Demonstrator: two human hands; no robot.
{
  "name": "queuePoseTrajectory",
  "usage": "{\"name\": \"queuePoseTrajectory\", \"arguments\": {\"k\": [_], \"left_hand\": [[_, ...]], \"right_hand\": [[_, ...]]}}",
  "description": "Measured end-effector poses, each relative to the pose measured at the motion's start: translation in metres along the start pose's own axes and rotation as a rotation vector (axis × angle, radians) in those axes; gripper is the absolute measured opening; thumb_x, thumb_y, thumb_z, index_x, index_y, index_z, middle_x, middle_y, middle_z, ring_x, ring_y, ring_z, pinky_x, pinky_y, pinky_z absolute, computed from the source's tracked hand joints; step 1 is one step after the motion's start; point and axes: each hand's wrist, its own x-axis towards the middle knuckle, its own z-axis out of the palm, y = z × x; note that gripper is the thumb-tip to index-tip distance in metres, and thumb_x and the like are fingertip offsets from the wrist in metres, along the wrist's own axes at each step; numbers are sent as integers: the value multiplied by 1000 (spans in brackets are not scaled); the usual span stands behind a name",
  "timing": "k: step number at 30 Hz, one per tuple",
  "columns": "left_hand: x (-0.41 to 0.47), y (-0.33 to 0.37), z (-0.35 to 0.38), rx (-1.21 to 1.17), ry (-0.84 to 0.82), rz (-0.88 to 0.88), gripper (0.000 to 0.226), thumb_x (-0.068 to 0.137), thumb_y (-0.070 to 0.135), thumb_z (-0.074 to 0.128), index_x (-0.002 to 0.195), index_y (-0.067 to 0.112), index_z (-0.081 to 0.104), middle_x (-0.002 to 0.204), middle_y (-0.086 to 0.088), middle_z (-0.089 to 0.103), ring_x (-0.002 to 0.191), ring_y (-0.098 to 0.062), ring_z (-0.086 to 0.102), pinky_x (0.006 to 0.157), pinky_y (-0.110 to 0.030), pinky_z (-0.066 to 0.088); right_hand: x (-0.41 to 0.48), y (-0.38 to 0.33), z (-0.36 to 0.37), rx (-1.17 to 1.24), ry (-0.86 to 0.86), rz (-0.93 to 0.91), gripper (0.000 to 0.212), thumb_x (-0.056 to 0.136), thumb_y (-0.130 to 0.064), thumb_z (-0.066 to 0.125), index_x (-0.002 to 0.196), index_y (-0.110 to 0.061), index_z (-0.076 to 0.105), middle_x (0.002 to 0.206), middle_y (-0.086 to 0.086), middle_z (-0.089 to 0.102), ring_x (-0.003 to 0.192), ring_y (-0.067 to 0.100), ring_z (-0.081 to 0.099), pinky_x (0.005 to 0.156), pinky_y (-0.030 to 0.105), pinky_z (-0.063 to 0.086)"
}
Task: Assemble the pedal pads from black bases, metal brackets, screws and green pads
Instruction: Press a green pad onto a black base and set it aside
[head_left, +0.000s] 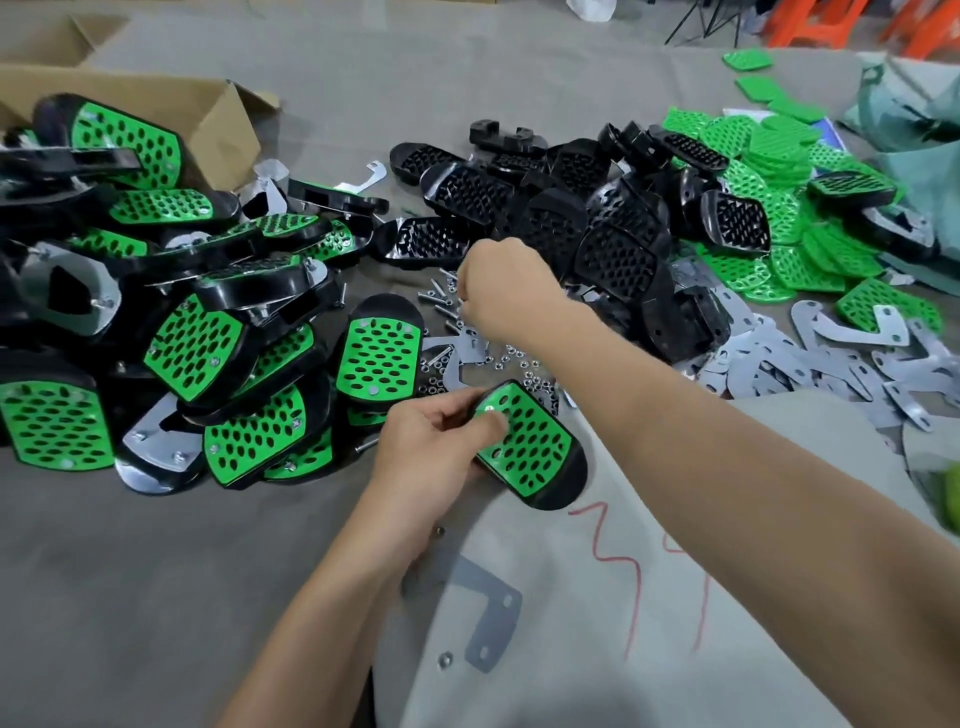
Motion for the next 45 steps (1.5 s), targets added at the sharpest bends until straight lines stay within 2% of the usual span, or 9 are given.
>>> {"name": "queuePoseTrajectory", "arguments": {"k": [4,10,14,17,20,24,28,39,45], "left_hand": [[-1,3,-9,46,-112,-49,35,90,-10,65,119,9,73,110,-13,77,108,-34,72,97,-52,57],[-1,3,-9,102,-144,-7,69,84,-16,69,142,19,54,114,-3,77,108,-22,72,97,-39,58],[0,-2,-7,121,-195,-2,114,60,-8,81,152,38,31,105,-5,78,96,-21,75,82,-36,61],[0,-1,1,264,-114,49,126,51,5,82,154,49,23,109,-9,73,98,-29,73,93,-51,57],[1,-1,6,233,-127,52,125,50,2,79,152,52,27,116,-17,67,94,-30,72,96,-56,55],[4,-8,6,127,-180,28,109,65,-22,74,147,41,39,100,-9,75,84,-19,73,71,-34,59],[4,-7,6,130,-195,41,97,75,-31,62,138,42,52,106,-8,73,90,-17,72,74,-28,59],[5,-7,5,182,-208,123,80,72,-29,67,129,27,67,117,-13,73,93,-15,70,76,-27,58],[2,-6,4,221,-205,158,80,69,-23,73,127,32,70,111,-10,75,92,-19,71,81,-37,61]], "right_hand": [[9,-3,11,-69,93,-4,12,82,-9,65,86,-16,56,64,-2,34,68,30,45,65,34,36],[-7,1,9,50,114,91,14,86,-15,67,98,-21,69,83,2,59,78,30,58,69,34,40],[-43,23,-16,494,204,184,10,85,-30,63,82,-31,72,67,-6,70,67,18,65,66,27,48],[-91,41,-26,816,261,263,10,78,-20,68,83,-29,69,52,-4,63,48,16,57,52,25,43],[-136,55,-21,893,279,337,11,76,-16,77,74,-24,71,51,2,60,50,18,46,54,30,37],[-179,61,-17,1102,202,400,17,84,-7,69,76,-18,79,64,11,70,53,19,60,52,30,42],[-198,61,-12,1257,188,419,15,79,-2,67,87,-11,76,67,16,71,54,24,59,49,24,43],[-203,52,1,1210,69,416,16,83,9,72,72,-3,68,59,15,70,42,13,61,44,20,44],[-204,50,-1,926,73,421,21,82,-2,74,66,-16,70,54,2,69,46,12,65,50,30,51]]}}
